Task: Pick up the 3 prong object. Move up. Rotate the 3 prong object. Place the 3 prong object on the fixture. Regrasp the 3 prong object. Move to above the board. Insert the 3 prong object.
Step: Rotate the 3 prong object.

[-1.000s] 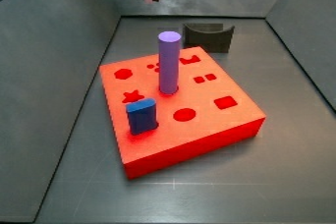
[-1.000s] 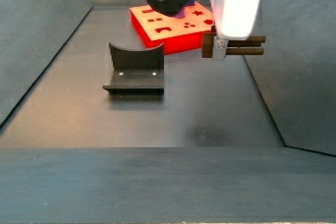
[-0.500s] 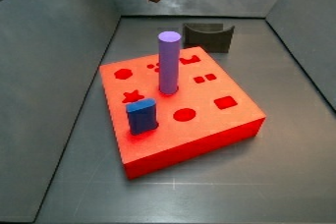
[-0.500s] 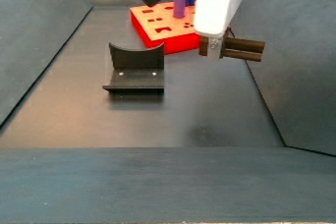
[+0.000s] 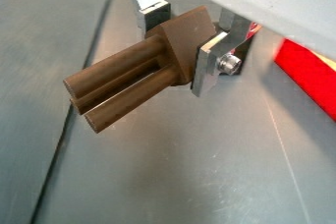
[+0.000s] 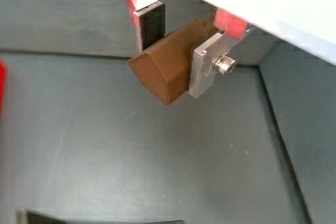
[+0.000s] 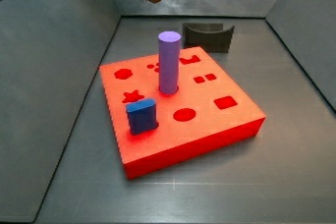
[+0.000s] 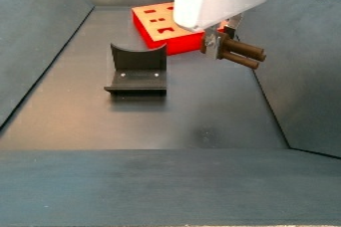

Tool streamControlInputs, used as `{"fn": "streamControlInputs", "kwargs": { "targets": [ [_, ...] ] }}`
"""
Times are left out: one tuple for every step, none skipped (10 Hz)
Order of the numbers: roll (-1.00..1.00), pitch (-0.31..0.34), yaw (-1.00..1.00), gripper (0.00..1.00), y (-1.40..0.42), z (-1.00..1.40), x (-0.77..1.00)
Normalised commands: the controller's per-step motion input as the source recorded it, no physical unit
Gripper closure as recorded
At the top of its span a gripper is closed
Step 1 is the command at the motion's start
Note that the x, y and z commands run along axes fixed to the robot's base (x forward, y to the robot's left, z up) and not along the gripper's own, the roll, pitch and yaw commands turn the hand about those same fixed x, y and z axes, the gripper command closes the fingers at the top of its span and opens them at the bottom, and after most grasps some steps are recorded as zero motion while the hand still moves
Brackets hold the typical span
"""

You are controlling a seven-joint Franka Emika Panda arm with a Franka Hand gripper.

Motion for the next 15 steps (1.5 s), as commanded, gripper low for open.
{"fn": "streamControlInputs", "kwargs": {
  "targets": [
    [-0.03,-0.005,-1.0,1.0,0.02,-0.01,0.01],
    [-0.03,-0.005,-1.0,1.0,0.02,-0.01,0.01],
    [-0.03,-0.006,-1.0,1.0,0.02,-0.01,0.01],
    [-0.04,-0.006,-1.0,1.0,0.02,-0.01,0.01],
    [-0.04,-0.007,-1.0,1.0,0.02,-0.01,0.01],
    [-0.05,-0.008,-1.0,1.0,0.02,-0.01,0.01],
    [-0.05,-0.01,-1.0,1.0,0.02,-0.01,0.01],
    [-0.06,-0.012,-1.0,1.0,0.02,-0.01,0.01],
    [-0.07,-0.013,-1.0,1.0,0.02,-0.01,0.01],
    [-0.08,-0.015,-0.73,1.0,0.02,-0.01,0.01],
    [-0.08,-0.015,-0.57,1.0,0.02,-0.01,0.01],
    [-0.08,-0.015,-0.33,1.0,0.02,-0.01,0.01],
    [0.0,0.0,0.0,1.0,0.0,-1.0,0.0],
    [0.0,-0.016,0.04,1.0,0.0,-1.0,0.01],
    [0.0,-0.027,0.04,1.0,0.0,-1.0,0.02]
  ]
}}
